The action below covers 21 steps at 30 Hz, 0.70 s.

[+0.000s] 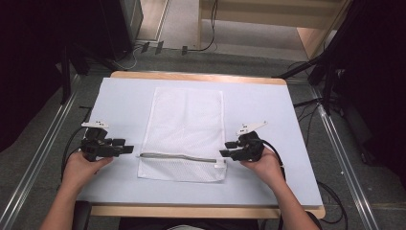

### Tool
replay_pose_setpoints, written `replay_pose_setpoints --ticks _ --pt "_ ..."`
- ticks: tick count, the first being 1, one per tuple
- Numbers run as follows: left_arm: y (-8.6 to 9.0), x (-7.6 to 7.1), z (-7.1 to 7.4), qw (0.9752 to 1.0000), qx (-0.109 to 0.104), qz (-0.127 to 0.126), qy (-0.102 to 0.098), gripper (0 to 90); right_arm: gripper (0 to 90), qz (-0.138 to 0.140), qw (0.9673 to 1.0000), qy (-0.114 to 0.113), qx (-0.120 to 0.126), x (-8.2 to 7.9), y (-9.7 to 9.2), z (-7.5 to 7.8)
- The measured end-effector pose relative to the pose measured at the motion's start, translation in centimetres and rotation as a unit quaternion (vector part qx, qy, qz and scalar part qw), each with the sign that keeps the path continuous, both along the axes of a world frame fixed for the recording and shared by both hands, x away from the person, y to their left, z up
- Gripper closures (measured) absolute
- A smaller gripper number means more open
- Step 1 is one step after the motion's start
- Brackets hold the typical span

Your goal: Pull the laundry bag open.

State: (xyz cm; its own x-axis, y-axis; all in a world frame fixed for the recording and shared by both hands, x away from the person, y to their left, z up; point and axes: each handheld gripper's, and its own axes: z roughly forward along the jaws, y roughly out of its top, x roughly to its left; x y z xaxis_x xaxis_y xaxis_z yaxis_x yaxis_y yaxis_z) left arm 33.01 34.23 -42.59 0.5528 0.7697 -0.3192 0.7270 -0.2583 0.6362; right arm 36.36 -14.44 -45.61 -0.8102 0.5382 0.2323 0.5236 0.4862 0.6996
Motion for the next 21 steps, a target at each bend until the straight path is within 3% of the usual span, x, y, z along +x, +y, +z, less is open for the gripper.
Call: replay_pose_setpoints --ticks 5,13,21 --pt "0.5 0.2 -0.1 0.9997 0.013 0.020 -0.004 37.3 51.6 -0.011 0.9999 -0.005 -0.001 0.2 -0.5 -0.1" --pt "1.5 0.6 -0.4 0.9991 0.012 0.040 -0.004 35.3 45.4 -0.043 0.9991 -0.004 -0.002 0.8 -1.6 -0.4" --pt "2.3 1.0 -0.6 0.9979 0.024 0.060 -0.008 32.6 38.7 -0.087 0.9962 -0.002 -0.003 1.3 -2.8 -0.7"
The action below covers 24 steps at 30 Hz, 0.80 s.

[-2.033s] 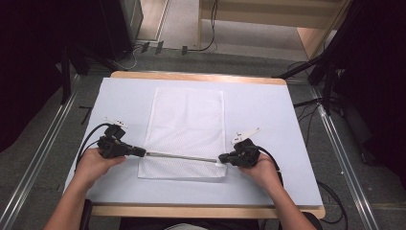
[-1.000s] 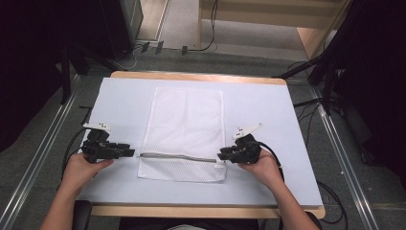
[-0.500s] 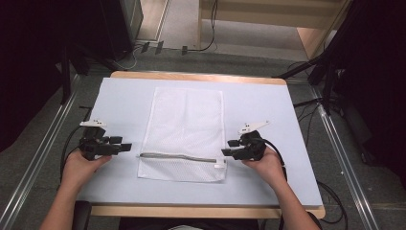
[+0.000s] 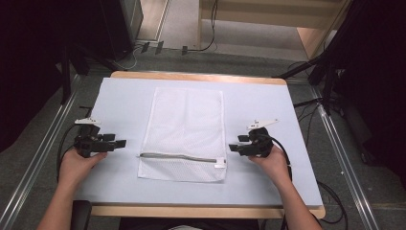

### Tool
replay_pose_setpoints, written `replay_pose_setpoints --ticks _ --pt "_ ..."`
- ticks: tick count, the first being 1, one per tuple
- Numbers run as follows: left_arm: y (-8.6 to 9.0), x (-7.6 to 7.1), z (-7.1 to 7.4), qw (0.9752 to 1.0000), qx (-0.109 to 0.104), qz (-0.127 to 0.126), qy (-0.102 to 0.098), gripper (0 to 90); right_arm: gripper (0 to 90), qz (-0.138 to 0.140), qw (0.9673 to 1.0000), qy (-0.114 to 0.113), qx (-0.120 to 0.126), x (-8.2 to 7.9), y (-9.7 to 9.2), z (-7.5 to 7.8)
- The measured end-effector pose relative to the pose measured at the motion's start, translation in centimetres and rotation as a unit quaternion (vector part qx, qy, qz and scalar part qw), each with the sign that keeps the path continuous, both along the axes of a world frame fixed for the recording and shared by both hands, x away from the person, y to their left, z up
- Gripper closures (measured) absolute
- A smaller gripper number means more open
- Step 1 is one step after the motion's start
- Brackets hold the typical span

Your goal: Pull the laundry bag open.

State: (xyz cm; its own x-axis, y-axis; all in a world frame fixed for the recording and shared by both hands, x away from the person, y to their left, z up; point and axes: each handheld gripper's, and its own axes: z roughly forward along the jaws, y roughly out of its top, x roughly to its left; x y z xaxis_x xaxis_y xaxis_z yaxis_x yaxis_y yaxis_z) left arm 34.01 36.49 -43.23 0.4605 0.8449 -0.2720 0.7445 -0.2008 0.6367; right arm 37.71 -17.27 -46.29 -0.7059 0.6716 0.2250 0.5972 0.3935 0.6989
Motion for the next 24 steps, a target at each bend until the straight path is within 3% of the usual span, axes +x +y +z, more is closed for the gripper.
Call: replay_pose_setpoints --ticks 6,24 --pt "-0.1 0.3 -0.2 0.9999 0.011 0.004 0.001 31.4 36.6 -0.017 0.9999 0.003 0.000 0.1 -0.7 -0.2" --pt "-0.2 0.7 -0.6 0.9997 0.025 0.003 0.003 26.9 32.0 -0.029 0.9995 -0.004 -0.015 0.2 -1.2 -0.6"
